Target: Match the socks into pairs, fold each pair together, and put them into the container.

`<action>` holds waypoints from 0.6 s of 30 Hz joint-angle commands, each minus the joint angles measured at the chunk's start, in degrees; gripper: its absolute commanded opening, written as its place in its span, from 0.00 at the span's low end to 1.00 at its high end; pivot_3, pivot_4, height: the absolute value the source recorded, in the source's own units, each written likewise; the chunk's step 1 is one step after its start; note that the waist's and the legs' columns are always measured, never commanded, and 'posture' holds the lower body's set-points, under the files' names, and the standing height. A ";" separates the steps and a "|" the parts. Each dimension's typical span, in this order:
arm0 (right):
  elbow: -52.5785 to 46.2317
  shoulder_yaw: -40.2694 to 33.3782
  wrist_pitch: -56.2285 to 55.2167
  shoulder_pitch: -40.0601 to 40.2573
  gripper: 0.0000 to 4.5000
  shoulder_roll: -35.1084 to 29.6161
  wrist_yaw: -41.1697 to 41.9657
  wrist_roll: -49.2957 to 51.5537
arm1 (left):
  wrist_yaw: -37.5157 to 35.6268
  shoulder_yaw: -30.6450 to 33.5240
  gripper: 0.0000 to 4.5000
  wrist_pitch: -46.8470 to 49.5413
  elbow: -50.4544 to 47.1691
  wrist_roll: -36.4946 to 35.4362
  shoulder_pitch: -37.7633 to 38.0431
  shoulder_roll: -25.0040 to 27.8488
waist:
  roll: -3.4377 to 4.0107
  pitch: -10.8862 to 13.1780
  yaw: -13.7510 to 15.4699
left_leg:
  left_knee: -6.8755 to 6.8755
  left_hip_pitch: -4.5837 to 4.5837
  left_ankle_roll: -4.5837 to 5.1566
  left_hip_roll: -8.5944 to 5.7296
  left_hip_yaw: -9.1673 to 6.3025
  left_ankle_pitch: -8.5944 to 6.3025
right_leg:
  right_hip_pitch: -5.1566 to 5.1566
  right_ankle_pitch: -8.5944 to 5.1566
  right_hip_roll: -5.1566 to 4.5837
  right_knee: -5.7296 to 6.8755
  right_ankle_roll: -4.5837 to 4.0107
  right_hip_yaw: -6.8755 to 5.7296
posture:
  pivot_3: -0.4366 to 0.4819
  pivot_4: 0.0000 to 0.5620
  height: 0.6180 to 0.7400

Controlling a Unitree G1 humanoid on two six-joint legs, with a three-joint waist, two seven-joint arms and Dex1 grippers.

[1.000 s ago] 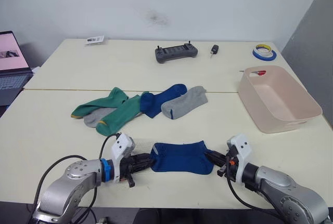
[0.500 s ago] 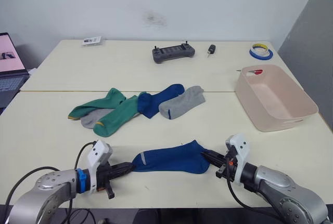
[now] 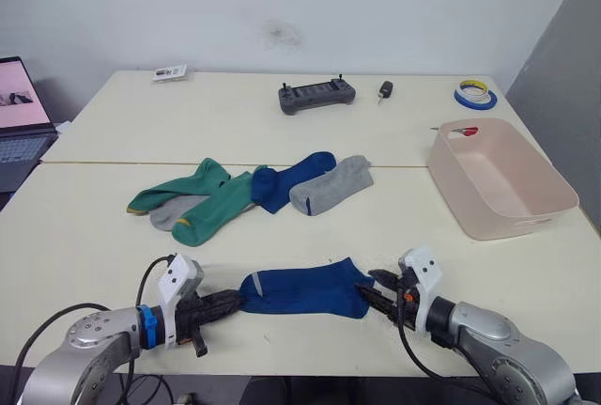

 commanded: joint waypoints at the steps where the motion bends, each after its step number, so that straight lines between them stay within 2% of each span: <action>1: -1.84 -2.88 -1.32 0.31 0.87 -1.31 0.79 0.17 | 0.10 3.26 0.39 -2.04 3.15 1.46 0.53 1.04 | 0.00 0.00 0.00 | 0.00 0.03 0.00 0.00 0.00 0.00 | 0.01 0.00 0.00 0.01 0.00 0.01 | 0.48 0.27 1.00; 3: -2.33 -3.62 -1.98 0.03 1.00 -1.95 1.45 0.22 | -1.46 4.39 0.52 -3.49 3.46 1.29 1.51 2.08 | 0.00 -0.01 -0.03 | 0.00 0.05 0.00 0.01 0.01 0.00 | 0.03 0.00 0.00 0.02 0.00 0.01 | 0.48 0.27 1.00; 10: -4.73 -3.20 -7.15 -5.31 1.00 -6.80 6.01 -2.89 | -2.57 10.55 1.00 -11.22 5.10 1.49 1.58 1.60 | 0.00 0.02 -0.26 | -0.01 0.01 0.00 0.03 0.01 0.00 | -0.04 0.00 0.04 0.02 0.00 0.01 | 0.48 0.27 1.00; 14: -6.62 -2.15 -6.10 -12.92 1.00 -8.23 7.64 -2.42 | -0.64 12.44 1.00 -12.02 4.99 -0.34 -1.20 -0.65 | -0.02 0.02 -0.12 | 0.01 -0.02 0.00 0.01 0.01 0.00 | -0.04 0.00 0.02 0.01 0.00 -0.01 | 0.48 0.27 1.00; 18: -7.72 -1.73 -2.67 -21.06 1.00 -8.34 8.29 -0.56 | 1.80 13.05 1.00 -6.19 4.09 -4.24 -5.78 -1.14 | -0.05 0.02 -0.07 | 0.02 -0.07 0.00 0.01 -0.05 0.00 | -0.03 0.00 0.02 0.01 -0.01 -0.05 | 0.48 0.27 1.00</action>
